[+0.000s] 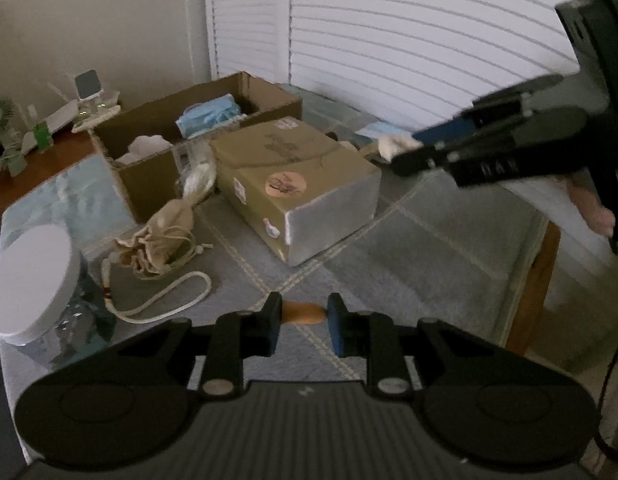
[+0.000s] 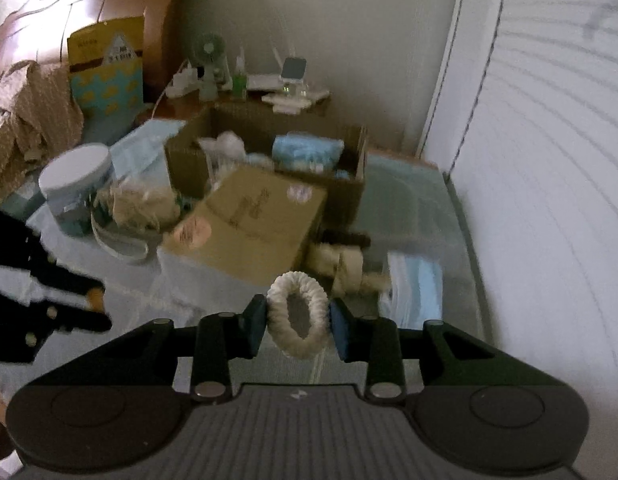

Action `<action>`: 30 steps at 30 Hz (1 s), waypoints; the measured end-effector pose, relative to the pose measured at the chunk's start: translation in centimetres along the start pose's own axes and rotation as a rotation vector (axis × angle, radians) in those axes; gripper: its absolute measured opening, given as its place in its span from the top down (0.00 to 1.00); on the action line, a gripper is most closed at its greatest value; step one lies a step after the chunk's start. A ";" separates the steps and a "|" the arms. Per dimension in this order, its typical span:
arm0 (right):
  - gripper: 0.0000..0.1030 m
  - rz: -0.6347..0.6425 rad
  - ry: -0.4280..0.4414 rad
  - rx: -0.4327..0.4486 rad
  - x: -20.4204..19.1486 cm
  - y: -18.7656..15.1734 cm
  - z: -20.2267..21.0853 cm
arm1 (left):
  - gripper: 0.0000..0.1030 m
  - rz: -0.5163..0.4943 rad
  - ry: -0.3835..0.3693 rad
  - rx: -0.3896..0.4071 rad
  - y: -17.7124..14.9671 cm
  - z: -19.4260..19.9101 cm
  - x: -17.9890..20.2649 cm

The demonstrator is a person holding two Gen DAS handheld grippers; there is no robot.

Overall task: Organize soft objects
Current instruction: 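Carry the cream scrunchie into the cardboard box and open the right tool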

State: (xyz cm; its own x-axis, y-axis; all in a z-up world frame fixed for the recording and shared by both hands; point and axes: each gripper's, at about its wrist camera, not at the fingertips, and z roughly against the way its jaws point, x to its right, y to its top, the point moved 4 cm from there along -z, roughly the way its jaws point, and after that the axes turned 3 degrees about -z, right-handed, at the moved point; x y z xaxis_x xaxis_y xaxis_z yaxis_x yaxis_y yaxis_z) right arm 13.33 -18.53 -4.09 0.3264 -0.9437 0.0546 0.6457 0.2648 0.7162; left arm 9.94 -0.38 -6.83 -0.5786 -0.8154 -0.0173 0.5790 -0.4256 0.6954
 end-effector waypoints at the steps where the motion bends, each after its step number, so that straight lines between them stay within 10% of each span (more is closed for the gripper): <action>1: 0.62 0.003 0.006 0.009 0.0 0.6 0.0 | 0.78 0.006 0.002 0.003 0.0 0.2 -0.1; 20: 0.62 0.081 0.034 0.083 1.4 13.8 -8.3 | 0.78 0.096 0.048 0.012 -0.6 1.0 -2.6; 25: 0.19 0.048 0.041 0.056 1.8 13.6 -9.9 | 0.78 0.101 0.057 0.009 -0.3 0.8 -3.0; 30: 0.00 -0.002 0.078 0.078 2.0 11.9 -8.3 | 0.78 0.095 0.058 0.013 0.3 0.6 -3.2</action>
State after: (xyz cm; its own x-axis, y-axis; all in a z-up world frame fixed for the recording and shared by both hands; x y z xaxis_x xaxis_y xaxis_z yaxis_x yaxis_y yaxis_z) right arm 27.41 -15.59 -1.21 0.3798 -0.9251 0.0010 0.5919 0.2439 0.7683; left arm 11.59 2.32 -6.09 -0.4873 -0.8732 0.0081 0.6219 -0.3405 0.7052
